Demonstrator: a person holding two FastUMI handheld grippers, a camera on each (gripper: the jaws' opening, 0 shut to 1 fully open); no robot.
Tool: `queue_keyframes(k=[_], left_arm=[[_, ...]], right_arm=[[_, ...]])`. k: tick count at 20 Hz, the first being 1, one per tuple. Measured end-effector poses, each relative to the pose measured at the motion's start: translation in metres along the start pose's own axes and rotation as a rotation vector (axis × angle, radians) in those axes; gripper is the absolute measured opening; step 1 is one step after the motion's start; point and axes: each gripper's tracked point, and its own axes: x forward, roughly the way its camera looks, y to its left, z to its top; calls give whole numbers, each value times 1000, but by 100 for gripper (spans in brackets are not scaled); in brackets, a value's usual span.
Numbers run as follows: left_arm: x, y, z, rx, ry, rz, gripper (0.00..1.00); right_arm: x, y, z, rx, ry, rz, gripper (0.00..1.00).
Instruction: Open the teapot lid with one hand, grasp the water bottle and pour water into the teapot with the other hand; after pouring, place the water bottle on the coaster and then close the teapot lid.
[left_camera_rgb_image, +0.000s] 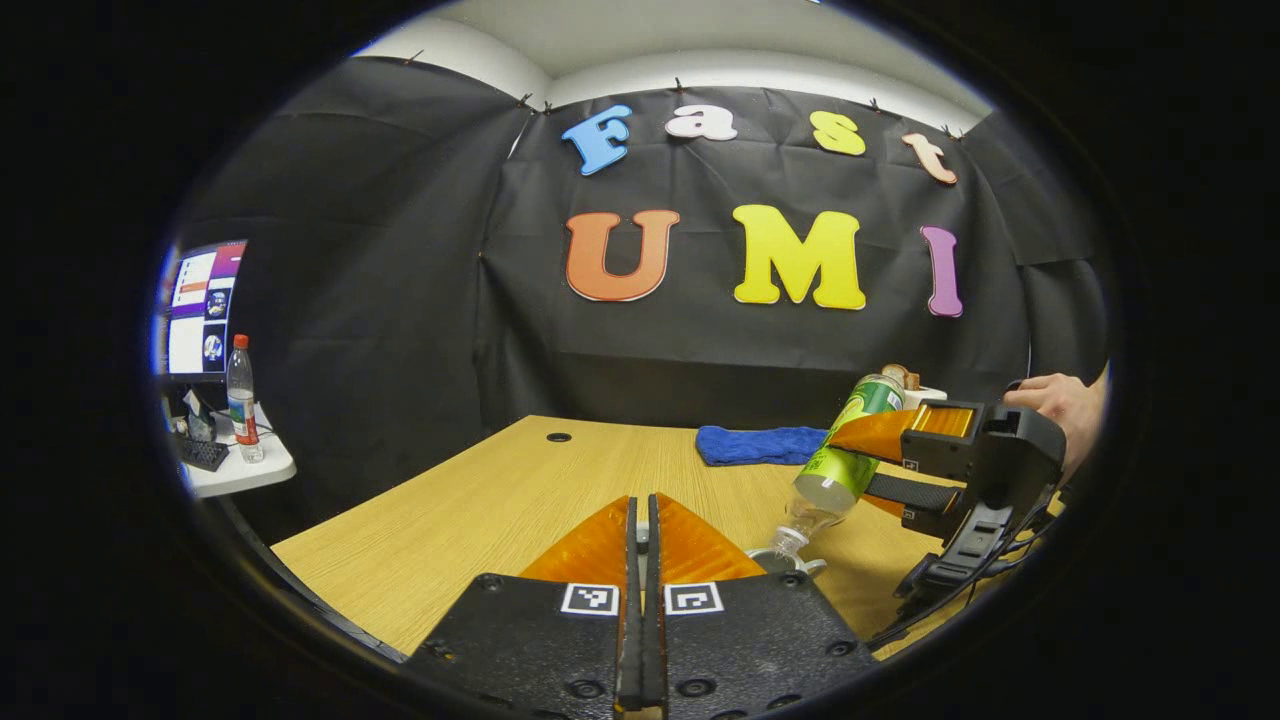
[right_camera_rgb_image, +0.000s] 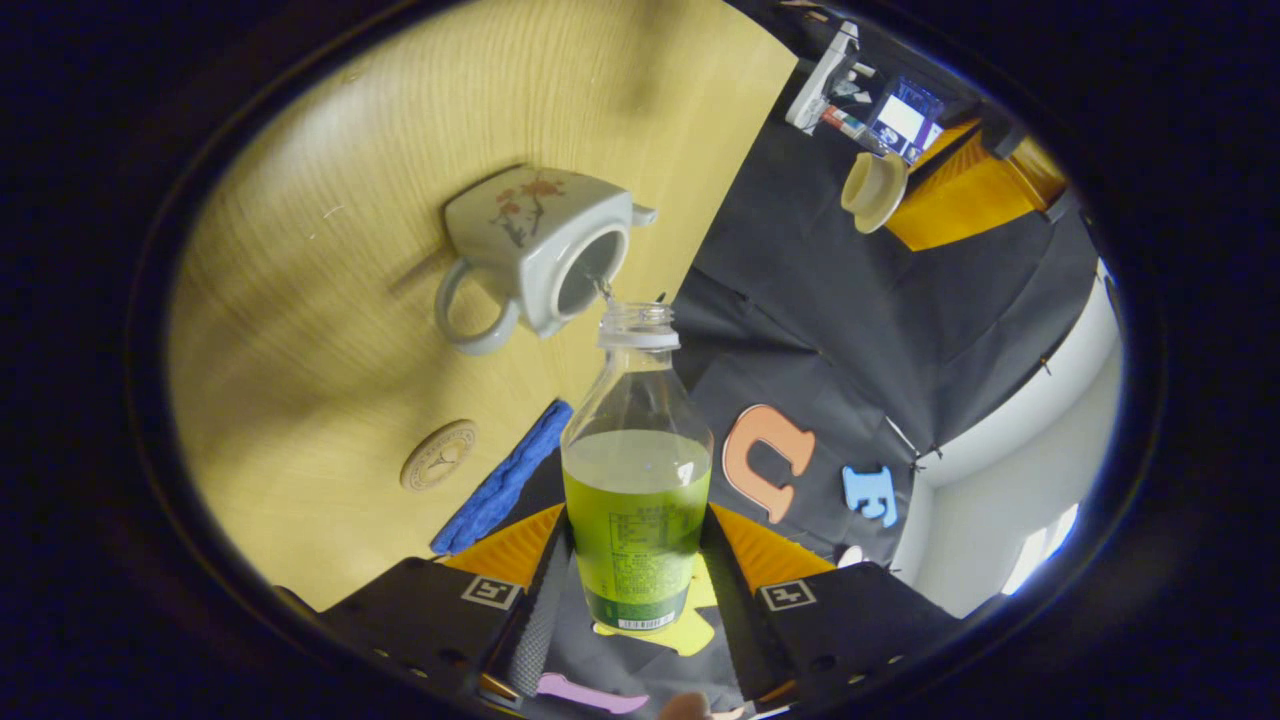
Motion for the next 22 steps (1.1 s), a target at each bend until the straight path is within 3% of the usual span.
queue_keyframes(k=[13, 18, 22], left_arm=[[-1, 7, 3, -5, -5, 15, 2], [-3, 13, 4, -15, -5, 31, 2], [-5, 12, 7, -9, -14, 30, 2]], right_arm=[[-1, 4, -1, 4, -2, 17, 71], [-7, 26, 2, 178, -4, 68, 71], [-9, 45, -3, 517, 1, 153, 71]])
